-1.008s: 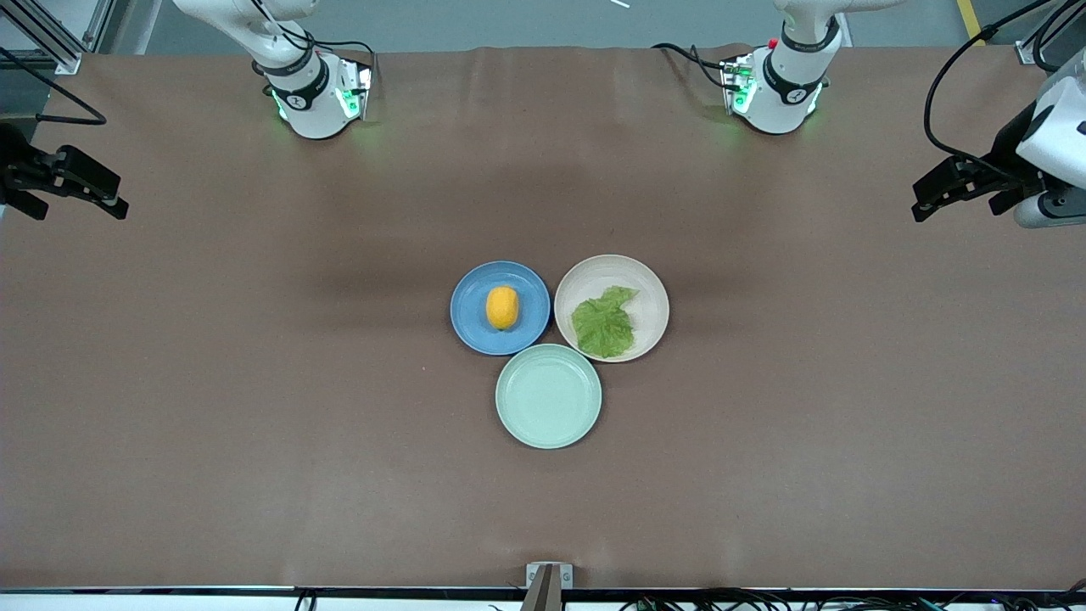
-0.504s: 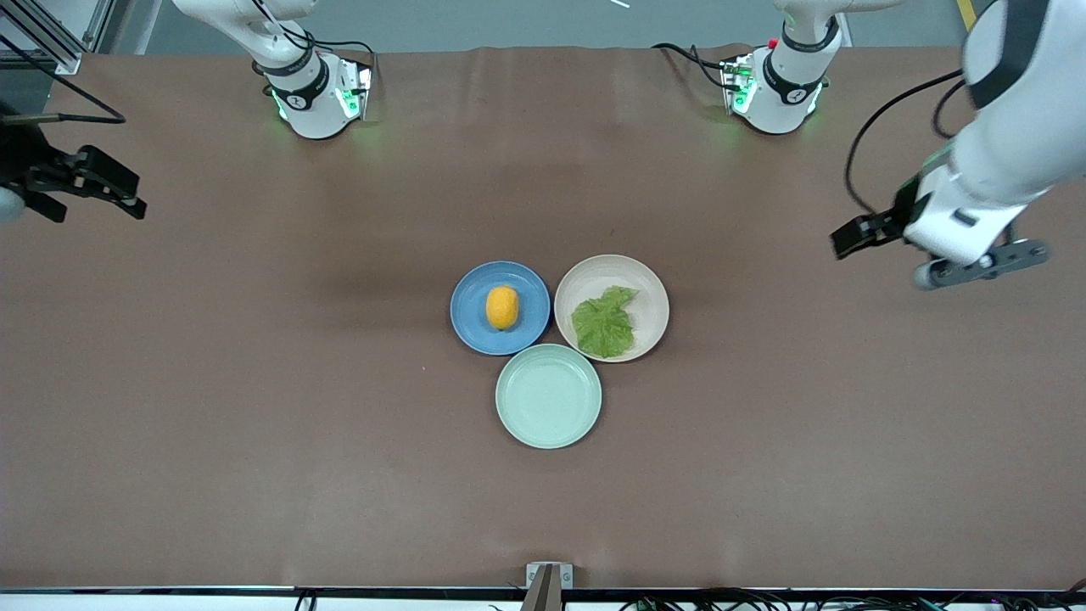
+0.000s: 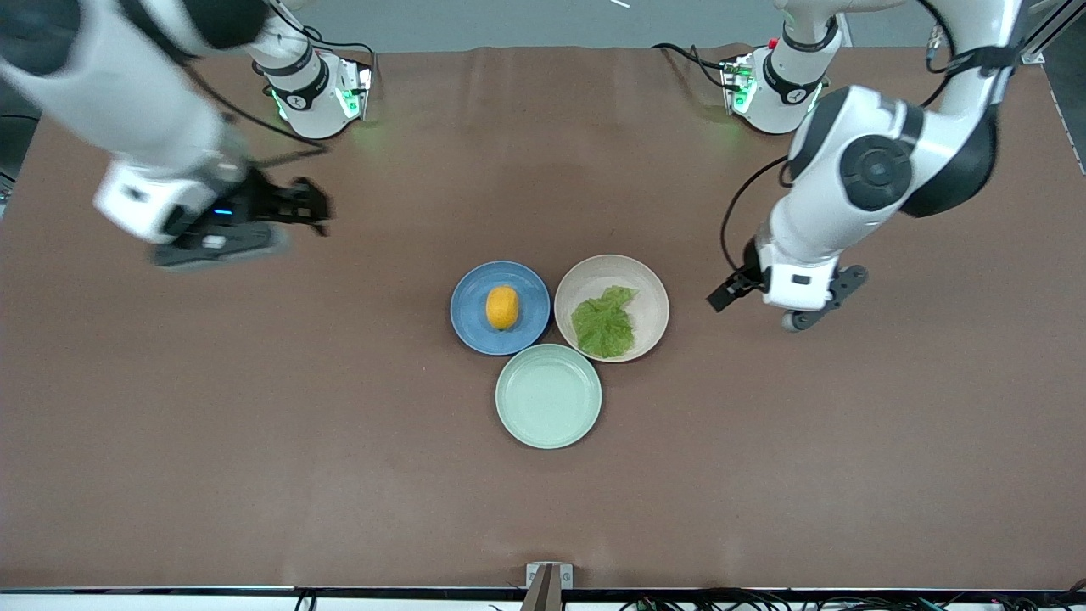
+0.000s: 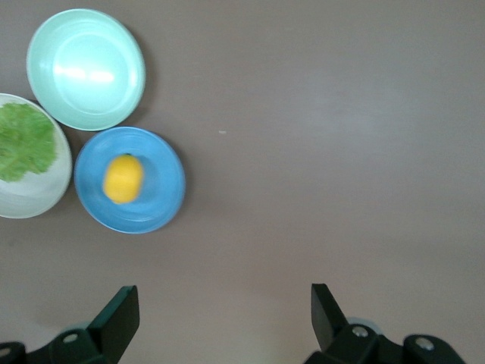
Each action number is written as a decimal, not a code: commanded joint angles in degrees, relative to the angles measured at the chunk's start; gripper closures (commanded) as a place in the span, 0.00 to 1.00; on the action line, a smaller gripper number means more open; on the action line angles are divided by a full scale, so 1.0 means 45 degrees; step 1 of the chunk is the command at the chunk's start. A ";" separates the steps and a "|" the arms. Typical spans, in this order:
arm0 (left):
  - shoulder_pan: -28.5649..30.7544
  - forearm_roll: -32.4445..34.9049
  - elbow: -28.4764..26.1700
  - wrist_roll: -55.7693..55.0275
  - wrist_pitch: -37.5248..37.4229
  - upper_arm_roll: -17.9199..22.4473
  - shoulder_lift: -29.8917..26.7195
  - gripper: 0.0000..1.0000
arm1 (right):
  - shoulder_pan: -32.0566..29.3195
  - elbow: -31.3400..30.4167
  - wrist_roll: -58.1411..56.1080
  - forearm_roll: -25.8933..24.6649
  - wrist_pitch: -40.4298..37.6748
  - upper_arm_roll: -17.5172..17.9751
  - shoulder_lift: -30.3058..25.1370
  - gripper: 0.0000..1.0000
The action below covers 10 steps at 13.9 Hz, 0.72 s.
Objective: Pick lemon and lettuce from plates
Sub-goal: 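Move the right gripper to the lemon while the left gripper reaches the lettuce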
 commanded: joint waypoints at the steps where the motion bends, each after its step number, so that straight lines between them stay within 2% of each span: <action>1: -0.0546 0.0288 -0.0492 -0.2989 0.1487 -0.0044 0.0868 0.05 | 0.1476 -0.0019 0.1623 0.0169 0.0965 -0.0152 0.1293 0.00; 3: -0.1053 0.0424 -0.0511 -0.4827 0.2483 -0.0005 0.1728 0.05 | 0.2103 -0.0349 0.2873 0.0442 0.2250 -0.0152 0.2270 0.00; 6: -0.1484 0.1670 -0.0414 -0.7698 0.3851 -0.0005 0.2901 0.08 | 0.2885 -0.1441 0.3754 0.0462 0.5041 -0.0152 0.3364 0.00; 8: -0.1816 0.2239 -0.0104 -0.8952 0.4264 -0.0005 0.3663 0.17 | 0.3198 -0.1834 0.3815 0.0462 0.6451 -0.0152 0.4224 0.00; 10: -0.2012 0.2572 0.0540 -1.0221 0.4304 -0.0005 0.4328 0.19 | 0.3375 -0.2185 0.3815 0.0462 0.7487 -0.0152 0.4636 0.00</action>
